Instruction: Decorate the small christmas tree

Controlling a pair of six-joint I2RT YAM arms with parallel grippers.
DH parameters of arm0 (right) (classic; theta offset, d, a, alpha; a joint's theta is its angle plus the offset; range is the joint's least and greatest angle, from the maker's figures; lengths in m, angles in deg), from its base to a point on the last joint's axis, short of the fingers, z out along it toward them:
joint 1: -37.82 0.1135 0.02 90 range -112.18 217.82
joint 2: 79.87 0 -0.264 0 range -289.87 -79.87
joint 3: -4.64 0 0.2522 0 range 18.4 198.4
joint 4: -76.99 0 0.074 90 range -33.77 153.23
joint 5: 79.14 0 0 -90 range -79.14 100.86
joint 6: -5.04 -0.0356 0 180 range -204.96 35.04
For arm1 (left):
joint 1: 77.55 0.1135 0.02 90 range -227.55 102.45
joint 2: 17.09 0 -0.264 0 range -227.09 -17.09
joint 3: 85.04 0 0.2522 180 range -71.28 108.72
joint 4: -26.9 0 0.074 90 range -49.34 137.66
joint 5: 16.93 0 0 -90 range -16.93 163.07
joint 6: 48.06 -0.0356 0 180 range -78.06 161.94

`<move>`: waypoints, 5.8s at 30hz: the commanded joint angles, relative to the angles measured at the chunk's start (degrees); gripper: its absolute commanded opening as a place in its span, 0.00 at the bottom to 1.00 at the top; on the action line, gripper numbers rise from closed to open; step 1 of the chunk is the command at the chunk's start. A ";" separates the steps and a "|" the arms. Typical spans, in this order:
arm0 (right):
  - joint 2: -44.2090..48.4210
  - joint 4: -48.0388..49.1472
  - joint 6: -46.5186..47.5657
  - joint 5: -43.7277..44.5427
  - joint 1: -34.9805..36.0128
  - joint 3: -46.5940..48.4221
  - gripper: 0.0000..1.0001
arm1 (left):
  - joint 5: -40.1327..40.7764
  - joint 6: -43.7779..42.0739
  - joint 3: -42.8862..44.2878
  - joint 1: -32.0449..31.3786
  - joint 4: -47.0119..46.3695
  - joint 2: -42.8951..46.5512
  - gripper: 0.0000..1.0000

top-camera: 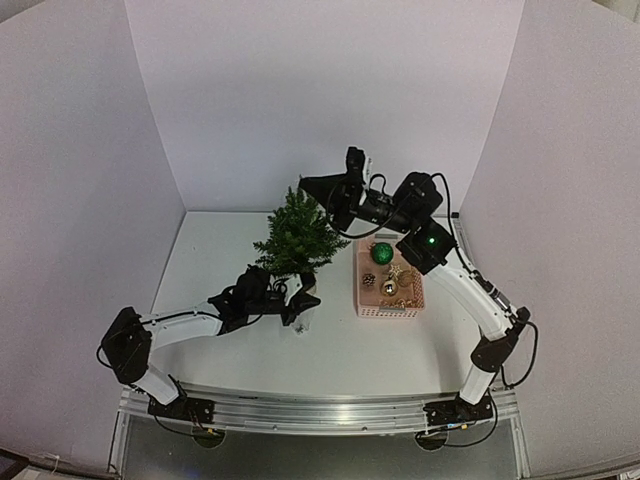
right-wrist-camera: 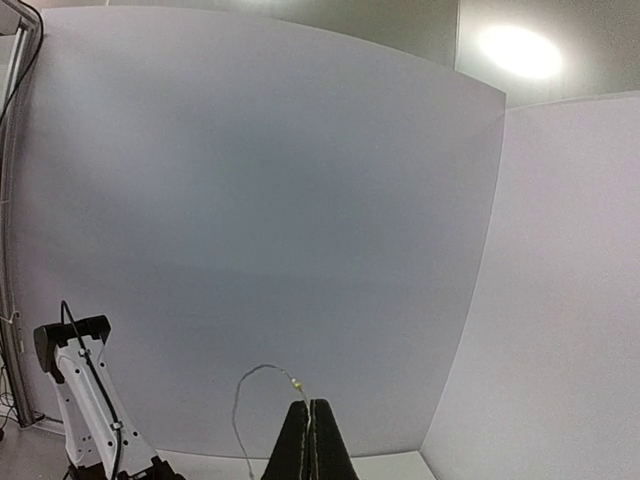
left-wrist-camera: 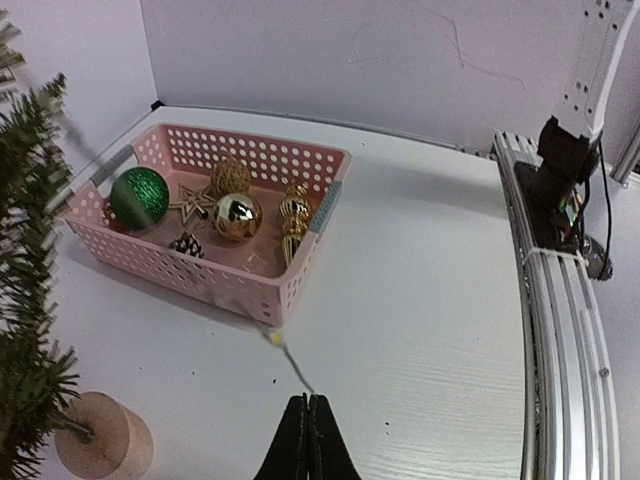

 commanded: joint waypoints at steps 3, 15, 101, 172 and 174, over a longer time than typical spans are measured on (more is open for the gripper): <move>0.96 3.44 3.40 1.39 0.36 5.80 0.00 | 0.00 9.01 10.80 2.34 5.94 8.19 0.00; -4.40 3.56 13.20 13.33 0.35 12.58 0.00 | -2.43 7.69 14.25 10.63 7.69 9.76 0.00; -6.11 1.46 15.80 18.91 -0.21 10.07 0.00 | -18.50 14.77 8.72 27.95 12.98 20.19 0.00; -17.30 -18.24 1.14 37.86 -23.36 -0.51 0.00 | -9.96 27.45 19.47 32.13 9.56 -4.75 0.00; -16.72 -19.38 0.11 37.79 -23.93 -2.27 0.00 | -9.79 28.69 18.66 32.12 9.67 -4.87 0.00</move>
